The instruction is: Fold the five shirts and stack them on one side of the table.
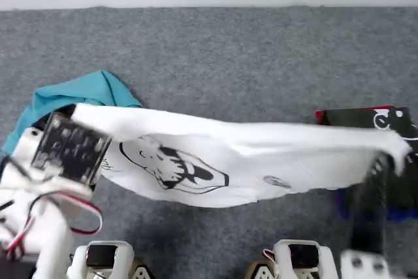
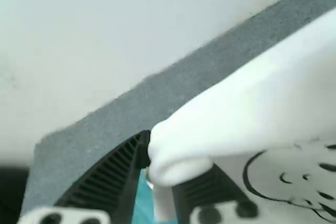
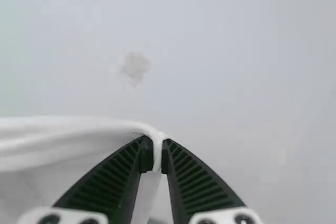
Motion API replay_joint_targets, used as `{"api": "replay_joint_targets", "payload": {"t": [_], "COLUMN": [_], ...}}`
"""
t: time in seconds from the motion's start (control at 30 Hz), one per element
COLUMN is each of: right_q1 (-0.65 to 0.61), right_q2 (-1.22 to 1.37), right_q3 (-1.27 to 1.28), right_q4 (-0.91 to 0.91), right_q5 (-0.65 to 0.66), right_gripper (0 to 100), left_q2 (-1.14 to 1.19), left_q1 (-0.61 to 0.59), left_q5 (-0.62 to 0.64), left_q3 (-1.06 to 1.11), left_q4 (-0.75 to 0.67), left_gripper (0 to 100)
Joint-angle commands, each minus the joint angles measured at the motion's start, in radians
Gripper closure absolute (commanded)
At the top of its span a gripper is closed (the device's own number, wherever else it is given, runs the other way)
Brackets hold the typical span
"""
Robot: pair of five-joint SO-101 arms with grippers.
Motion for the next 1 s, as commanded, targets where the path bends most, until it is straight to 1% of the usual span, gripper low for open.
{"api": "replay_joint_targets", "payload": {"t": [0.0, 0.1, 0.23, 0.4, 0.47, 0.6, 0.7, 0.8, 0.97], "right_q1": [0.061, 0.108, 0.117, 0.122, 0.143, 0.170, 0.216, 0.277, 0.337], "right_q2": [0.022, 0.022, 0.019, 0.013, 0.012, 0.013, 0.019, 0.024, 0.122], "right_q3": [-0.046, -0.048, -0.048, -0.049, -0.051, -0.103, -0.135, -0.130, -0.130], "right_q4": [-0.004, -0.010, -0.022, -0.073, -0.088, -0.081, -0.076, -0.108, -0.165], "right_q5": [-0.014, -0.014, -0.014, -0.014, -0.015, -0.043, -0.051, -0.051, -0.051], "right_gripper": [98.8, 98.8, 98.8, 98.8, 98.8, 98.8, 98.8, 98.8, 98.8], "left_q2": [-0.003, 0.006, -0.003, -0.003, -0.003, -0.003, -0.003, -0.002, -0.002], "left_q1": [-0.003, -0.003, -0.003, -0.003, -0.003, -0.003, -0.002, -0.002, -0.002], "left_q5": [-0.002, 0.012, 0.101, 0.114, 0.114, 0.115, 0.117, 0.117, 0.117], "left_q3": [-0.153, -0.275, -0.309, -0.308, -0.308, -0.305, -0.303, -0.300, -0.180], "left_q4": [-0.012, 0.049, 0.091, 0.083, 0.083, 0.086, 0.089, 0.091, 0.081], "left_gripper": [99, 99, 98, 98, 98, 98, 98, 98, 98]}}
